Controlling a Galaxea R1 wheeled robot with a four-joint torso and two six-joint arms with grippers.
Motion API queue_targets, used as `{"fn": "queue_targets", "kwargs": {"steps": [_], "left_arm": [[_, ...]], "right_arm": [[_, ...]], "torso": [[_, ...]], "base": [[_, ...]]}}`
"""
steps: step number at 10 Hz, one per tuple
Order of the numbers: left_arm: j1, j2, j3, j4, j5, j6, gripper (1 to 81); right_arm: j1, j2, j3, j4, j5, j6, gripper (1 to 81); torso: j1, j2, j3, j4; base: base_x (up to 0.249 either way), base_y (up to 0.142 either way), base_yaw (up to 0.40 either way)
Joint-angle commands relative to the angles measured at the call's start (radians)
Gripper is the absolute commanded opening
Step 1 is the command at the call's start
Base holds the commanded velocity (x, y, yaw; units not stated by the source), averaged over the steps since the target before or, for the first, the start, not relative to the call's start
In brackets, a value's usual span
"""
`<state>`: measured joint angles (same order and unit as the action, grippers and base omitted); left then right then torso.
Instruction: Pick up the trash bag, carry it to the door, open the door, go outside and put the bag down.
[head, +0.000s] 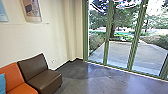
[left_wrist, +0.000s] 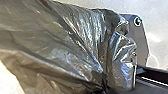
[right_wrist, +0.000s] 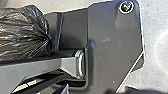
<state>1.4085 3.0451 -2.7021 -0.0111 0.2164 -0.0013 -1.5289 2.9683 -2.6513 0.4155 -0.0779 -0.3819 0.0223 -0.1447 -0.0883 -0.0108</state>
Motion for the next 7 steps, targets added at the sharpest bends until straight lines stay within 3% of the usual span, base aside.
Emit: {"fn": "queue_targets", "kwargs": {"steps": [1,7], "left_arm": [[-0.072,0.006,0.005,0.005,0.067,0.001,1.0],[-0.07,0.006,0.005,0.005,0.067,0.001,1.0]], "right_arm": [[0.055,-0.001,0.001,-0.001,-0.066,-0.005,81.1],[0.055,0.002,0.001,-0.001,-0.066,-0.006,81.1]], "torso": [[0.0,0.0,0.0,0.0],[0.0,0.0,0.0,0.0]], "base": [[0.0,0.0,-0.248],[0.0,0.0,-0.239]]}}
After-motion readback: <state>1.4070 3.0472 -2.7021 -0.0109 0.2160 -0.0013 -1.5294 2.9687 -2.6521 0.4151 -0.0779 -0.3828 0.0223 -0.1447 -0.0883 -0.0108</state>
